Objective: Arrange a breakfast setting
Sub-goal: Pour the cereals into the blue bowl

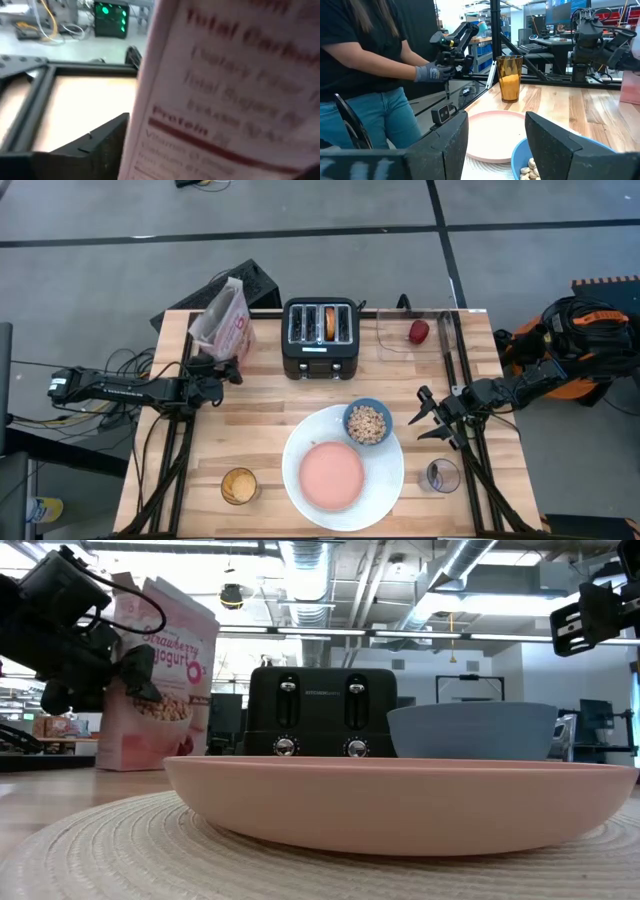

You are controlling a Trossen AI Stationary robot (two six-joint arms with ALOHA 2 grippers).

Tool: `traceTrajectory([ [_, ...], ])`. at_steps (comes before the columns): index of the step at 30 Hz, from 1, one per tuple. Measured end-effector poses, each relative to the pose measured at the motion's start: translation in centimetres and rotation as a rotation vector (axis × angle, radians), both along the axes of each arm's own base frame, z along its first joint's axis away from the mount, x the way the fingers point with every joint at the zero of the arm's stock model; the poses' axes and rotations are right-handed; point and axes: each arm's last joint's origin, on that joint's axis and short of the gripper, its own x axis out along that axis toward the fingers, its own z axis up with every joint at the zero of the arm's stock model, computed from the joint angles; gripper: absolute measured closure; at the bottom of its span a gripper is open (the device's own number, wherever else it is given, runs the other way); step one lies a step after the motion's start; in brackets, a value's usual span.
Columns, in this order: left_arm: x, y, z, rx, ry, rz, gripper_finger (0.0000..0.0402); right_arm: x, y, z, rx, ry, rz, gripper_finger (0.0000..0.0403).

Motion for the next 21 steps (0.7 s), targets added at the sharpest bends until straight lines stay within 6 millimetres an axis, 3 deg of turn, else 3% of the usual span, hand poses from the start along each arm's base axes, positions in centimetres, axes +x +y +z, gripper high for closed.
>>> traceTrajectory([
  [15,0.1,-0.3,-0.5,-0.183,-0.063,-0.097,0.0078,0.0,0.0,0.0,0.0,0.0,0.0,0.0186],
  [21,0.0,-0.5,0.8,-0.257,0.014,-0.134,0.0058,0.0,0.0,0.0,0.0,0.001,0.0,0.0186],
])
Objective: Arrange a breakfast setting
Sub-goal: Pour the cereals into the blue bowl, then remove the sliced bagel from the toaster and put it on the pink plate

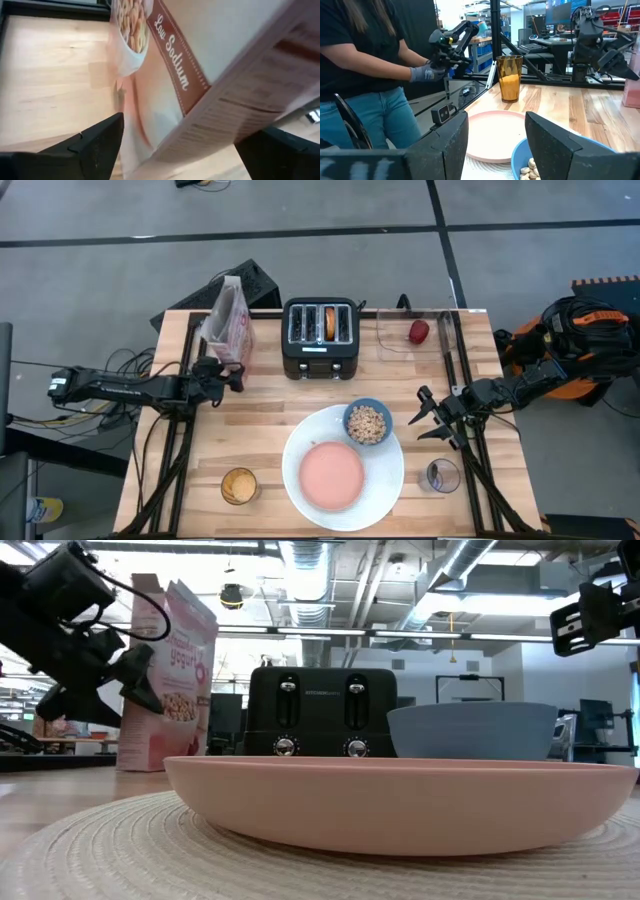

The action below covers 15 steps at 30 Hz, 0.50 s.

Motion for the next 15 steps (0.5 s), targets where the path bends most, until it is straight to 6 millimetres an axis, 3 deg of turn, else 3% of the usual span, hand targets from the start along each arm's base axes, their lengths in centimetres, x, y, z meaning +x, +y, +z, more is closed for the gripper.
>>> traceTrajectory([
  [7,-0.3,-0.3,2.4,-0.103,0.084,-0.058,0.003,0.0,0.0,0.0,0.0,-0.001,0.0,0.0186],
  [15,-0.9,-0.9,4.8,-0.329,0.158,-0.215,0.0027,0.0,0.0,0.0,0.0,-0.001,0.0,0.0186],
])
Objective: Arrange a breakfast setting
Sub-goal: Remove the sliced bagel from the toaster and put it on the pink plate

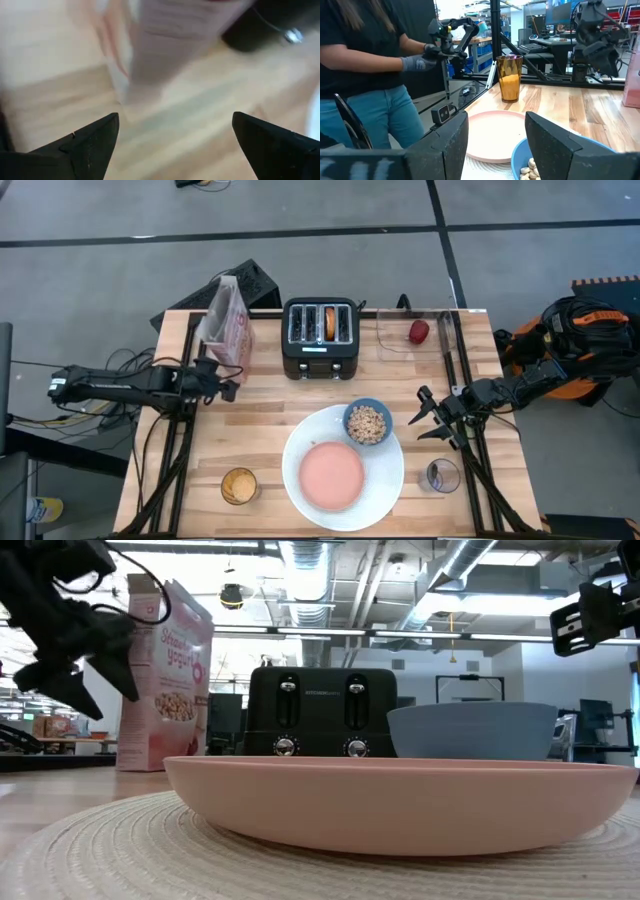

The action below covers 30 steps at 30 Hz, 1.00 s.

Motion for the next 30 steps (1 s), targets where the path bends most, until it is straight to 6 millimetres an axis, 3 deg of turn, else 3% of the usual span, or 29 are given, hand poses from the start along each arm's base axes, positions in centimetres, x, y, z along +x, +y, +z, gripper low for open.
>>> traceTrajectory([
  [7,0.1,-0.8,2.0,-0.212,-0.09,-0.171,0.0027,0.0,0.0,0.0,0.0,0.0,0.0,0.0186],
  [13,0.6,-1.1,3.0,-0.287,-0.214,-0.294,0.0027,0.0,0.0,0.0,0.0,0.0,0.0,0.0186],
  [22,2.7,-1.5,5.4,-0.226,-0.515,-0.413,0.0027,0.0,0.0,0.0,0.0,0.0,0.0,0.0186],
  [30,4.6,-2.4,6.6,-0.139,-0.646,-0.531,0.0027,0.0,0.0,0.0,0.0,0.0,0.0,0.0186],
])
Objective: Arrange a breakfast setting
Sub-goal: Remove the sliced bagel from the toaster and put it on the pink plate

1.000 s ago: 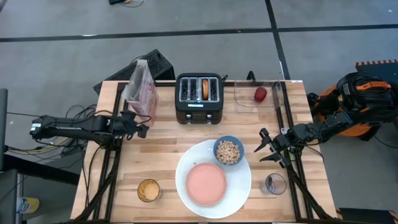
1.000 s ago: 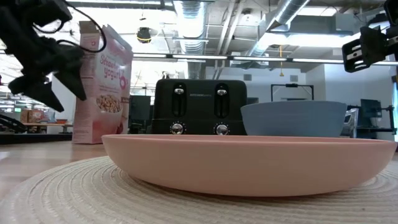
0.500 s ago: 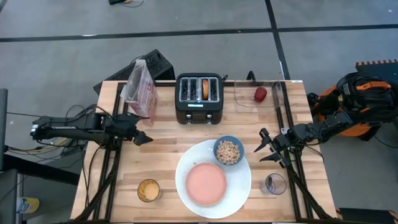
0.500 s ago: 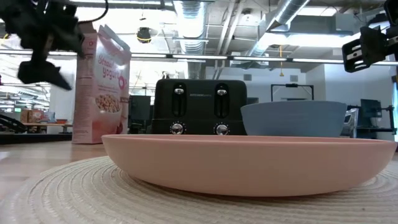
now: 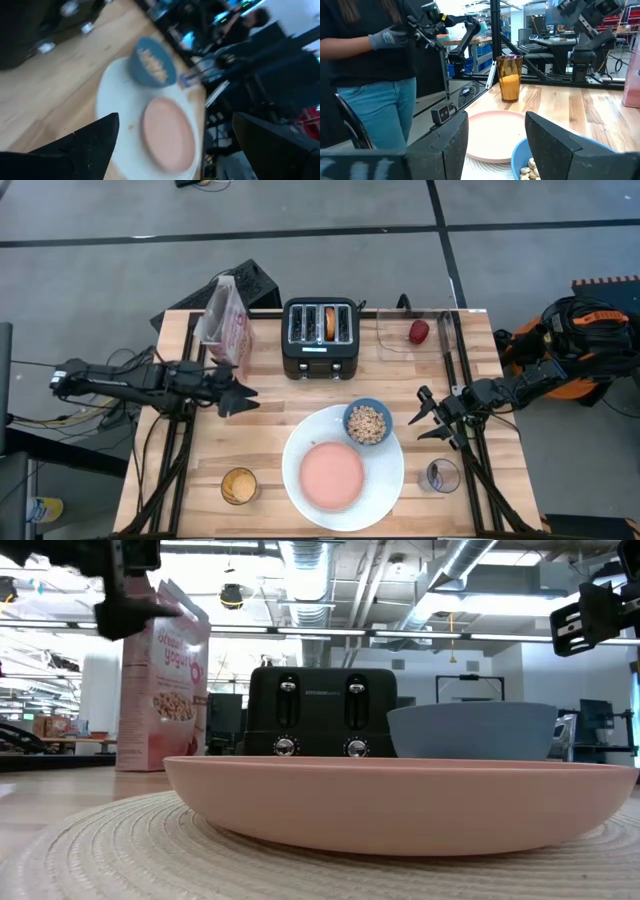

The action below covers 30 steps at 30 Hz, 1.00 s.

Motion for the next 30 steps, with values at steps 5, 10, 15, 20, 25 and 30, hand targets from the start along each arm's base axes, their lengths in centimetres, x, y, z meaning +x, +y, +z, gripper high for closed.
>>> traceTrajectory([
  [5,1.6,-0.2,0.6,0.035,-0.101,0.063,0.0027,0.0,0.0,0.0,0.0,0.001,0.0,0.0186],
  [10,3.0,-0.2,0.3,0.045,-0.108,0.106,0.0027,0.0,0.0,0.0,0.0,0.0,0.0,0.0186],
  [15,4.4,-0.2,0.1,0.026,-0.082,0.167,0.0027,0.0,0.0,0.0,0.0,0.0,0.0,0.0186],
  [20,6.9,0.1,2.0,0.101,-0.065,0.226,0.0027,0.0,0.0,0.0,0.0,0.0,0.0,0.0186],
  [25,10.3,1.7,4.4,0.199,-0.03,0.344,0.0027,0.0,0.0,0.0,0.0,0.0,0.0,0.0186],
  [30,13.9,3.9,5.6,0.253,-0.007,0.413,0.0027,0.0,0.0,0.0,0.0,0.0,0.0,0.0186],
])
